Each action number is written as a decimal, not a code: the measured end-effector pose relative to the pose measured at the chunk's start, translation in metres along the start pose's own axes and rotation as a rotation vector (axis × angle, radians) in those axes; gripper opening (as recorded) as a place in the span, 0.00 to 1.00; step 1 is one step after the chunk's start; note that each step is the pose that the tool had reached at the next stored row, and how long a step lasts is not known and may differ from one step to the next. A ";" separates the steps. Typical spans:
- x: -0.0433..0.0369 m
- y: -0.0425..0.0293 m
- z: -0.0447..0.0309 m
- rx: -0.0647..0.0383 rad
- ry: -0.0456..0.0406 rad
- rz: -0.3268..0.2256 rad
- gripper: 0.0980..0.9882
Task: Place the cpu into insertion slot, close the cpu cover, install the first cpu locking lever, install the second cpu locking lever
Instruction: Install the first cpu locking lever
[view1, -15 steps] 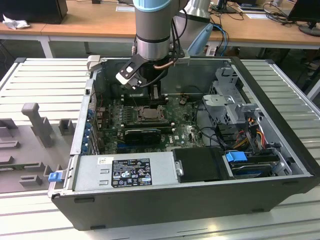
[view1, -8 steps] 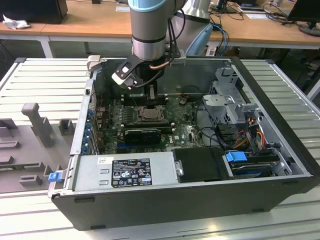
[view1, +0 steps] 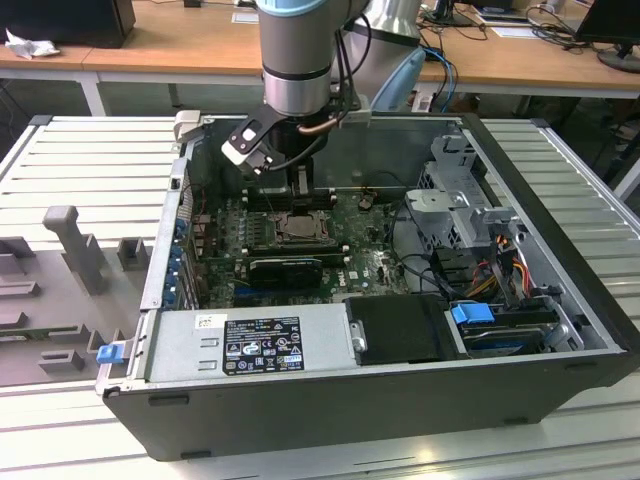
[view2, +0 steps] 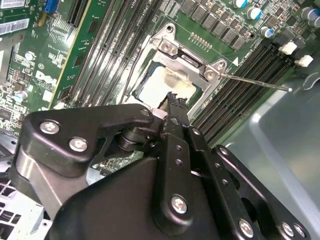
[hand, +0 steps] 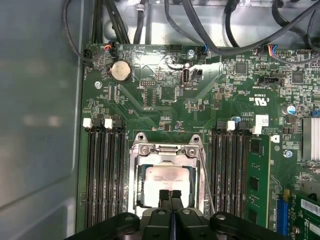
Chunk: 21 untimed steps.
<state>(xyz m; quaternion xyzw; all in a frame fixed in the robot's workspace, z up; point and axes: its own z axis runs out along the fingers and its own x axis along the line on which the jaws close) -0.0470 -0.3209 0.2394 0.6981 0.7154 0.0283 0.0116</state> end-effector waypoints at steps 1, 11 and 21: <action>0.0000 0.0001 -0.0021 0.000 0.0000 0.000 0.01; 0.0008 0.0020 -0.0355 0.000 -0.0003 0.000 0.01; 0.0010 0.0024 -0.0426 0.004 0.0088 -0.161 0.01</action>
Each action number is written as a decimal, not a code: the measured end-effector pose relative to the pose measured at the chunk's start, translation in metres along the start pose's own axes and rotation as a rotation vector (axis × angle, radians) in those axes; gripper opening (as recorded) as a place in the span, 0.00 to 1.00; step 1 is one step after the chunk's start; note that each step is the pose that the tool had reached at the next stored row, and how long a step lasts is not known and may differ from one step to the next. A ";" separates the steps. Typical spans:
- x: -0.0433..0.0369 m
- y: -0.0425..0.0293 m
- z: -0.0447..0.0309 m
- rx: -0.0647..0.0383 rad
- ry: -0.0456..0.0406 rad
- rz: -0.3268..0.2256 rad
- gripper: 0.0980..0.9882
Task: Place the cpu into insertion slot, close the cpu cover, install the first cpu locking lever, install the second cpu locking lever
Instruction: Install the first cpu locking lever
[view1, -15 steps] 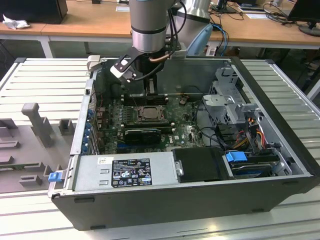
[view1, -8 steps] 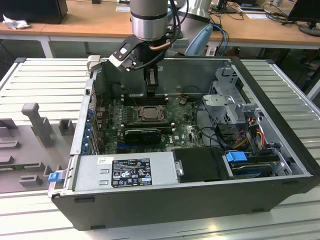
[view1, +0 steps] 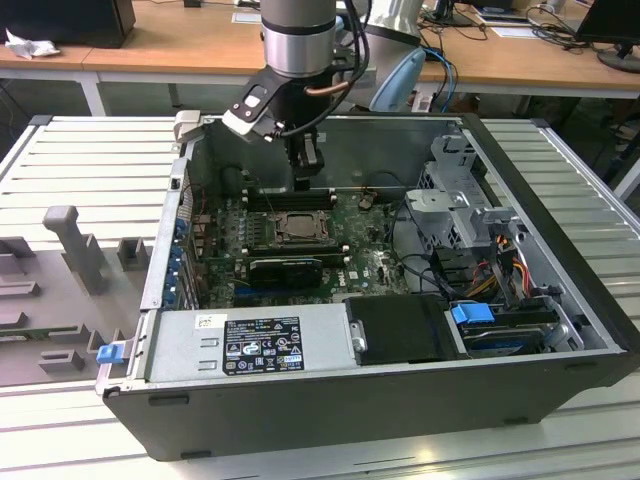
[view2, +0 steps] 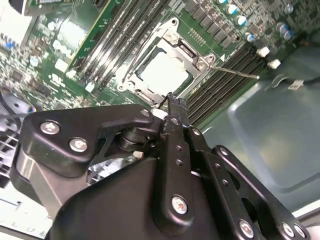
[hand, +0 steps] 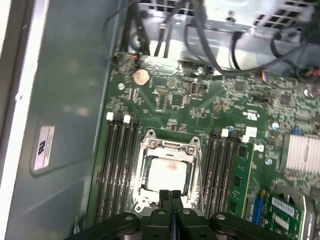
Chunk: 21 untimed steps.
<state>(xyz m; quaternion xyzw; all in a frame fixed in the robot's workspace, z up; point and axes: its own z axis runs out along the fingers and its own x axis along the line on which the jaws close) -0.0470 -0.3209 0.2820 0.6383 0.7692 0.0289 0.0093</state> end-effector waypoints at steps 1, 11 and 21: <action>0.0000 0.0000 0.0002 0.001 0.0016 -0.030 0.01; 0.0000 0.0000 0.0003 0.004 0.0089 -0.158 0.01; 0.0000 0.0000 0.0003 0.007 0.0180 -0.319 0.01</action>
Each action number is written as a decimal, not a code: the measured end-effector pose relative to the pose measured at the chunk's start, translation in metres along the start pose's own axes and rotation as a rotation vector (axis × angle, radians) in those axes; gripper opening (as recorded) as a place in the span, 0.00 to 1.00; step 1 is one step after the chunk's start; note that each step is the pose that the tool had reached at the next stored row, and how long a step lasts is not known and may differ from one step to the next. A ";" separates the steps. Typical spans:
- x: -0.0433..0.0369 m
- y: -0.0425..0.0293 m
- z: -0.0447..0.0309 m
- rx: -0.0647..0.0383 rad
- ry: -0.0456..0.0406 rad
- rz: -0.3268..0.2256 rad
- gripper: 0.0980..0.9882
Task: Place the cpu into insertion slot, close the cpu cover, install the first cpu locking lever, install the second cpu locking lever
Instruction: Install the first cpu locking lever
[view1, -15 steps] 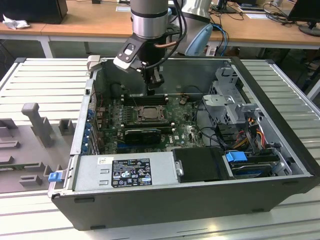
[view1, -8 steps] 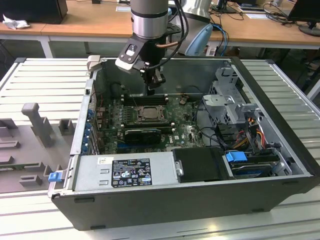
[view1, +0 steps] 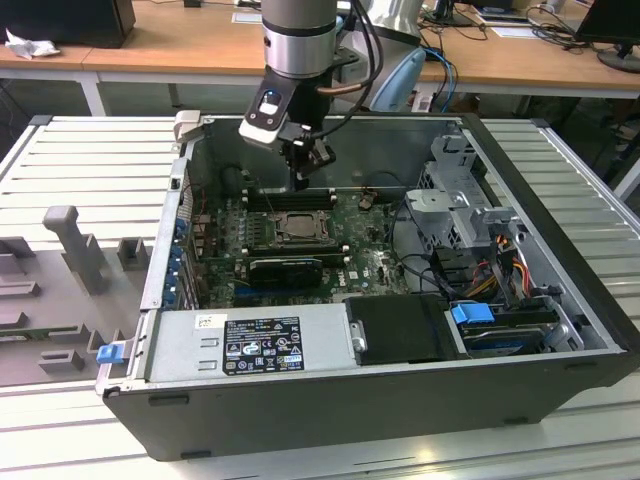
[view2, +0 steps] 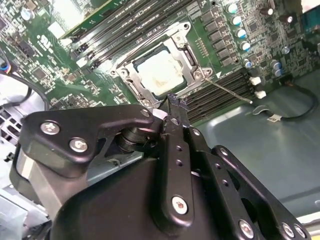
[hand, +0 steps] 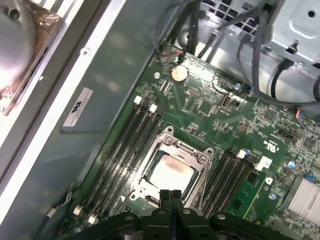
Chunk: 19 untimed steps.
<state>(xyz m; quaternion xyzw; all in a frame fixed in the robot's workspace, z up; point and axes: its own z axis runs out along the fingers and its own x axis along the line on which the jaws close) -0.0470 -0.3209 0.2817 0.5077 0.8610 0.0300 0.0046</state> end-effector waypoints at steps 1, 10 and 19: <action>0.0000 0.0000 0.0000 0.000 0.0008 -0.015 0.01; 0.0000 0.0000 0.0000 0.002 0.0058 -0.103 0.01; 0.0000 0.0000 0.0000 0.004 0.0110 -0.196 0.01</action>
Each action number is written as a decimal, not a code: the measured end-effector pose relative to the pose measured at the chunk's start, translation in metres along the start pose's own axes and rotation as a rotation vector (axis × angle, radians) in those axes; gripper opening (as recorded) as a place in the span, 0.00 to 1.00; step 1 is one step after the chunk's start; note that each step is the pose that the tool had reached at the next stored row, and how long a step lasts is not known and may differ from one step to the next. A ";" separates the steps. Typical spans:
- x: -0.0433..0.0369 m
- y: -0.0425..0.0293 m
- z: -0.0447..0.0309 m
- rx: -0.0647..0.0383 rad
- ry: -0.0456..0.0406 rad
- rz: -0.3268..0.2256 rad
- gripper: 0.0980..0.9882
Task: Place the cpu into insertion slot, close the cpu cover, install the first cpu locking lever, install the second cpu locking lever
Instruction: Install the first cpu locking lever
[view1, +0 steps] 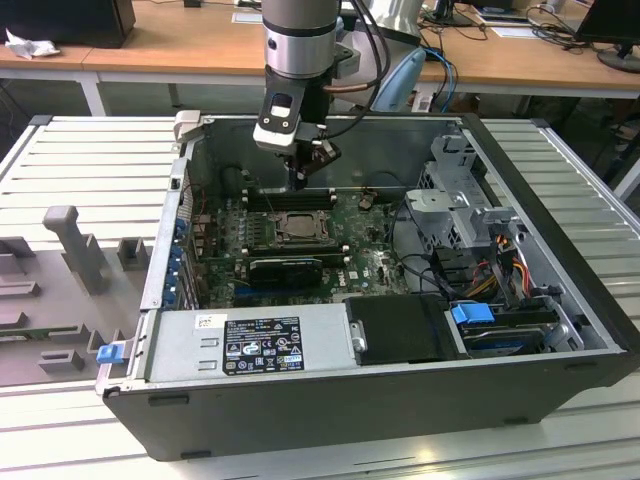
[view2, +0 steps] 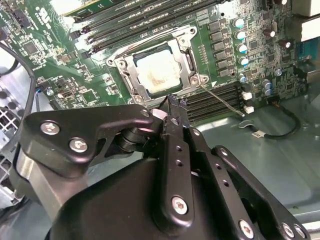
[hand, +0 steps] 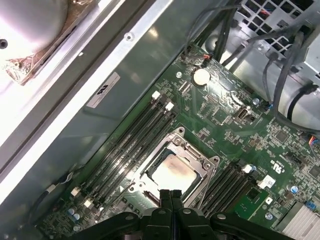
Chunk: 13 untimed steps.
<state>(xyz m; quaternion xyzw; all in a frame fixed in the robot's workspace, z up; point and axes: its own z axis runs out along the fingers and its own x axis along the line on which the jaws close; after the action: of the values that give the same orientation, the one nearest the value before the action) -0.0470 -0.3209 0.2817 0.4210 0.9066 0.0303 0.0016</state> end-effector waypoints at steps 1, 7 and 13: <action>0.0000 0.0000 0.0000 0.000 0.0004 -0.006 0.01; 0.0000 0.0000 0.0000 0.002 0.0050 -0.088 0.01; 0.0000 0.0000 0.0001 0.006 0.0145 -0.256 0.01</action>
<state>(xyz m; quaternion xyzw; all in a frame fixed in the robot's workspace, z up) -0.0470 -0.3209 0.2816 0.3015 0.9530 0.0303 -0.0023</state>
